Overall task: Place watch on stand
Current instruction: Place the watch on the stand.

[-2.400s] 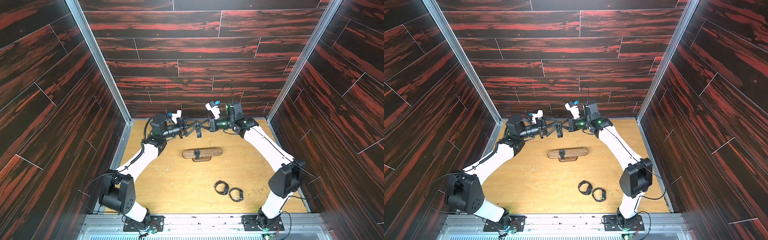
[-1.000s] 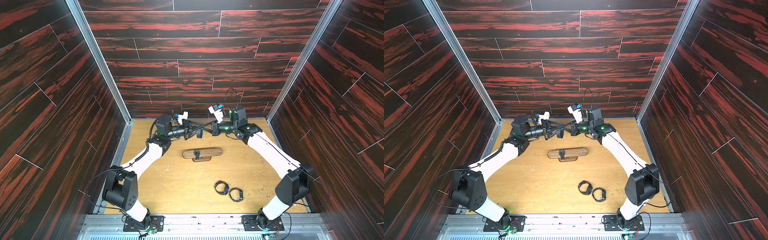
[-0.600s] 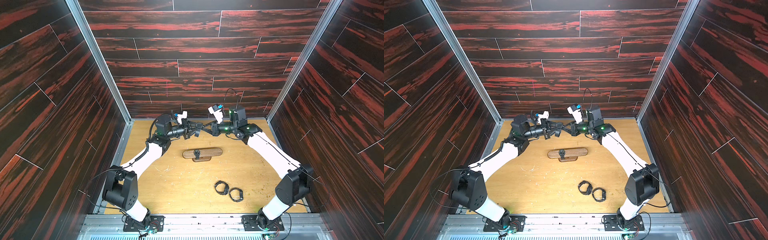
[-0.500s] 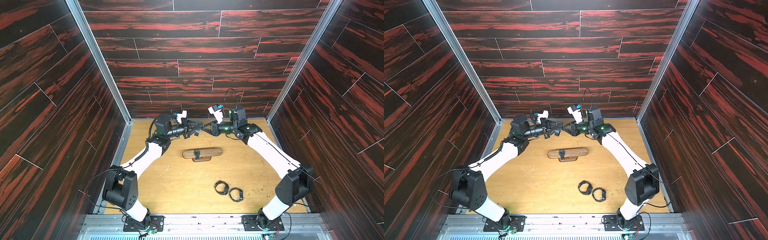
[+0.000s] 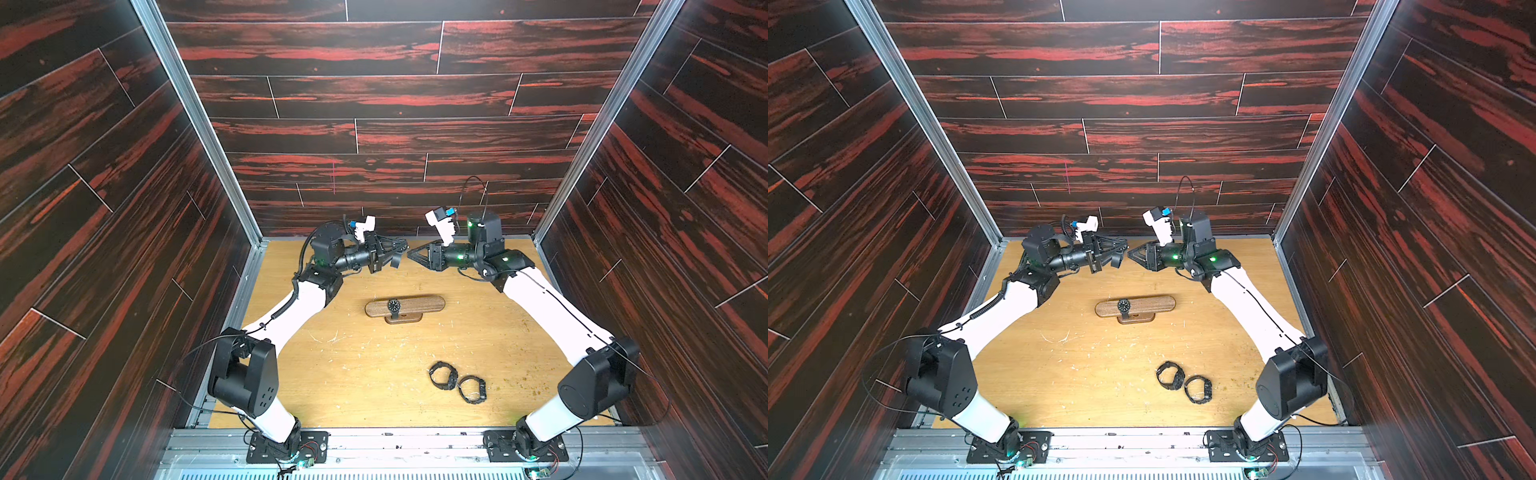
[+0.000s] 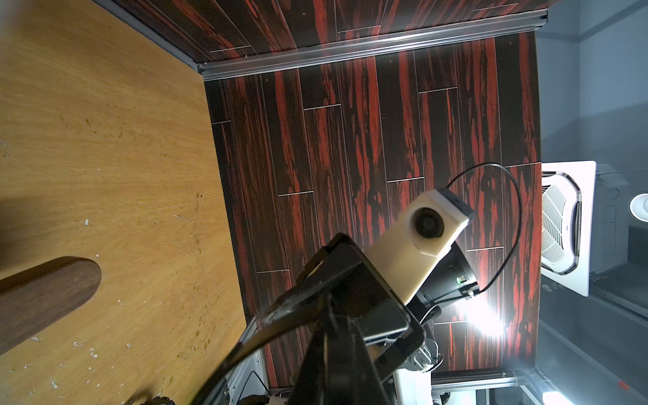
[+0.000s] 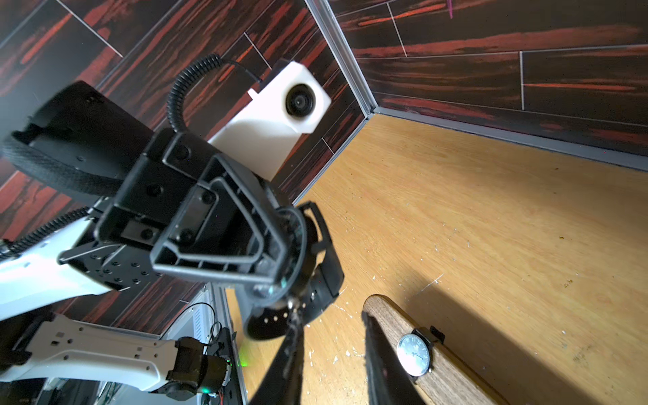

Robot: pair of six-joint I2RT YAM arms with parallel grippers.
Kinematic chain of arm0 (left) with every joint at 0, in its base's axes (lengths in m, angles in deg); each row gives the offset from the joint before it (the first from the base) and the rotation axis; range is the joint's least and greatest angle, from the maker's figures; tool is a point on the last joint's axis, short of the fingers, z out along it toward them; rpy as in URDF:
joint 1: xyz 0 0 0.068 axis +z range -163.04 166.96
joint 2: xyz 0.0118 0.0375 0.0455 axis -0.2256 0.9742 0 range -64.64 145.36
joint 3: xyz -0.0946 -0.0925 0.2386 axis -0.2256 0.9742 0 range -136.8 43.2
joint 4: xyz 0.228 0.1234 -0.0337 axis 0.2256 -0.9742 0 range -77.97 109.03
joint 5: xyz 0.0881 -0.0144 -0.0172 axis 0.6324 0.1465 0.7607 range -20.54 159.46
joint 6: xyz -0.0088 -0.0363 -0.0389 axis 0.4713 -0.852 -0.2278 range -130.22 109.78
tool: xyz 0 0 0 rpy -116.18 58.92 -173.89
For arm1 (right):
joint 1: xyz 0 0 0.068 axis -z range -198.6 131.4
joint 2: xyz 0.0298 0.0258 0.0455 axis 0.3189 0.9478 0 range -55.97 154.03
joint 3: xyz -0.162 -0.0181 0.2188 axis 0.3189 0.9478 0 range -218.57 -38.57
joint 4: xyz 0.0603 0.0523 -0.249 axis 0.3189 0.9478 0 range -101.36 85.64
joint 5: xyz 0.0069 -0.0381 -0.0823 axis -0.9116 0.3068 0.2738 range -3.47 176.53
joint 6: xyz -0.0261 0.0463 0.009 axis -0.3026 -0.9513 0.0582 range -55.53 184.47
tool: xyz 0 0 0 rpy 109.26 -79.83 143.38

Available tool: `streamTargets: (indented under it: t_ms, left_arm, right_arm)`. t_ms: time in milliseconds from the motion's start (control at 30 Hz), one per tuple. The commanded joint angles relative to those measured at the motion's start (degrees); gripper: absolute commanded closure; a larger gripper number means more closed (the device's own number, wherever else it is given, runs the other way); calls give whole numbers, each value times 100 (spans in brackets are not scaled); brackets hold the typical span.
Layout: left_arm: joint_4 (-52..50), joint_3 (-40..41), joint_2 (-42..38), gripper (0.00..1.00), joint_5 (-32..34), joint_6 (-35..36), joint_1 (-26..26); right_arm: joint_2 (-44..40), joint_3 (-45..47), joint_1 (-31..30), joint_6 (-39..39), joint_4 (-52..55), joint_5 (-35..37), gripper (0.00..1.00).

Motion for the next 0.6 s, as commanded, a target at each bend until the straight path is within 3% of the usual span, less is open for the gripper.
streamTargets:
  t_ms: [0,567]
  left_arm:
    - [190,-193,51,100,-73,79,18]
    - [105,-262,218,100,-62,293,76]
  right_arm:
    - [-134,101,29,-114,-23,-116,68]
    - [-659,1371,35,-526,-273,-479,64]
